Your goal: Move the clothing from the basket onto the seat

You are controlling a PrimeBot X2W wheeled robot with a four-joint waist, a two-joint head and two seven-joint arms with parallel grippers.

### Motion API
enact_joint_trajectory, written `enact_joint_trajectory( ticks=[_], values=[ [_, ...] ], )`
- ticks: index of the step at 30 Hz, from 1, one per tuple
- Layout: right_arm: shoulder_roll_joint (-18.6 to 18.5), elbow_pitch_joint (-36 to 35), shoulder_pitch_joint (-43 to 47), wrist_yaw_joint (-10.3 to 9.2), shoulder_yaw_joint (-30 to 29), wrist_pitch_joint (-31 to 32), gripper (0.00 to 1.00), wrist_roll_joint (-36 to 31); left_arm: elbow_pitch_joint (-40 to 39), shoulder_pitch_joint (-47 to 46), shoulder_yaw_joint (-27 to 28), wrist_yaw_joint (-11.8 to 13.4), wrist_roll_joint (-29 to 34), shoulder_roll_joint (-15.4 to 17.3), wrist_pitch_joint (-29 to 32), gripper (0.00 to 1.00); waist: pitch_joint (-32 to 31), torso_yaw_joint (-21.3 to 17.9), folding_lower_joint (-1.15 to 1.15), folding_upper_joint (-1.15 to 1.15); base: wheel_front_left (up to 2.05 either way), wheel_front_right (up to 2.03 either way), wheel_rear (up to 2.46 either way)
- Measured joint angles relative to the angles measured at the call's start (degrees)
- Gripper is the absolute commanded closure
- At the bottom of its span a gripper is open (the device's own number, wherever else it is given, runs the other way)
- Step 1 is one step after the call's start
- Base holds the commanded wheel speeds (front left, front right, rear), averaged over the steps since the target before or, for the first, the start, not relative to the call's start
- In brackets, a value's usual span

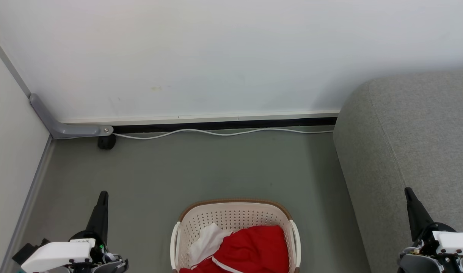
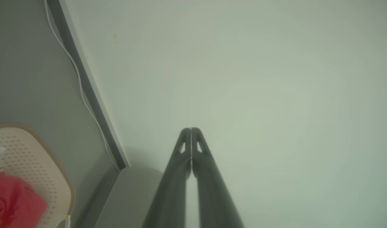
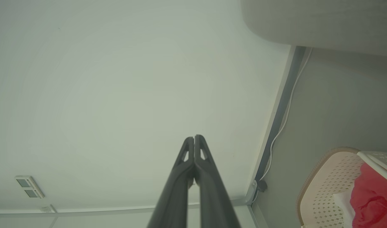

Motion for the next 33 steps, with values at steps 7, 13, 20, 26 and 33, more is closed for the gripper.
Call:
enact_joint_trajectory(
  ticks=[7,13,20,26,33],
  values=[
    [0.0,0.0,0.0,0.0,0.0,0.0,1.0,0.0,0.0,0.0,0.0,0.0,0.0,0.0,0.0,1.0,0.0,0.0,0.0,0.0,0.0,0.0,0.0],
    [0.0,0.0,0.0,0.0,0.0,0.0,1.0,0.0,0.0,0.0,0.0,0.0,0.0,0.0,0.0,1.0,0.0,0.0,0.0,0.0,0.0,0.0,0.0],
    [0.0,0.0,0.0,0.0,0.0,0.0,1.0,0.0,0.0,0.0,0.0,0.0,0.0,0.0,0.0,1.0,0.0,0.0,0.0,0.0,0.0,0.0,0.0],
    [0.0,0.0,0.0,0.0,0.0,0.0,1.0,0.0,0.0,0.0,0.0,0.0,0.0,0.0,0.0,1.0,0.0,0.0,0.0,0.0,0.0,0.0,0.0],
    [0.0,0.0,0.0,0.0,0.0,0.0,1.0,0.0,0.0,0.0,0.0,0.0,0.0,0.0,0.0,1.0,0.0,0.0,0.0,0.0,0.0,0.0,0.0]
  ],
)
